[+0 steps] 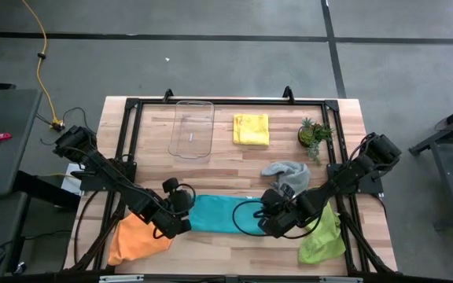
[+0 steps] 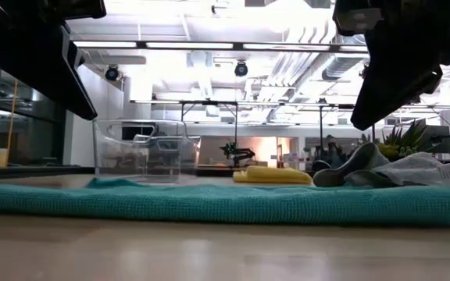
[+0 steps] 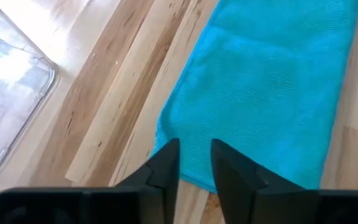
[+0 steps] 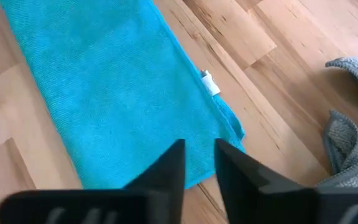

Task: Fold microfiber towels
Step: Fold the blue microfiber cloth

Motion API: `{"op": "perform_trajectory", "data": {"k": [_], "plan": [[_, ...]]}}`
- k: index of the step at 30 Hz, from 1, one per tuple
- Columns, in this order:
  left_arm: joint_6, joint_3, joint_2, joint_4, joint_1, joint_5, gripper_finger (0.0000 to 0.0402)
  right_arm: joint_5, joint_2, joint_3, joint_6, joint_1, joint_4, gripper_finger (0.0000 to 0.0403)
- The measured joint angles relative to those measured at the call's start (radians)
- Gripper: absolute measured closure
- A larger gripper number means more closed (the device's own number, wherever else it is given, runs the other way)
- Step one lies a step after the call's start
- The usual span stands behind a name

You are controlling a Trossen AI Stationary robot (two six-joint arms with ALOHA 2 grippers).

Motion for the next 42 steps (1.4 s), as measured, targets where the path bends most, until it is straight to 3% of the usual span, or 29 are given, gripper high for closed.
{"op": "perform_trajectory", "data": {"k": [8, 12, 15, 18, 20, 23, 28, 30, 42], "plan": [[0.066, 0.000, -0.015, -0.016, 0.000, -0.009, 0.0253, 0.088, -0.001, 0.001, -0.095, -0.009, -0.032, 0.0231], [0.078, -0.001, -0.071, -0.042, -0.002, -0.016, 0.0244, 0.083, -0.006, 0.001, -0.078, -0.011, -0.112, 0.0222], [0.104, -0.002, -0.116, -0.038, -0.024, -0.075, 0.0243, 0.043, -0.008, 0.001, -0.027, 0.000, -0.167, 0.0222], [0.137, -0.041, -0.155, 0.045, -0.060, -0.164, 0.0243, 0.015, -0.008, 0.001, 0.028, 0.029, -0.183, 0.0222], [0.174, -0.087, -0.179, 0.135, -0.079, -0.164, 0.0243, 0.013, -0.008, 0.001, 0.062, 0.052, -0.177, 0.0222], [0.263, -0.174, -0.195, 0.356, -0.095, -0.052, 0.0243, -0.006, -0.008, 0.001, 0.111, 0.086, -0.177, 0.0222], [0.523, -0.308, -0.198, 0.839, -0.075, 0.301, 0.0243, -0.001, -0.008, 0.001, 0.169, 0.111, -0.170, 0.0222], [0.592, -0.335, -0.200, 0.940, -0.050, 0.379, 0.0243, 0.003, -0.008, 0.001, 0.176, 0.107, -0.169, 0.0222], [0.732, -0.353, -0.506, 0.780, 0.061, 0.379, 0.0243, -0.211, -0.008, 0.001, 0.183, -0.009, -0.099, 0.0222]]}}
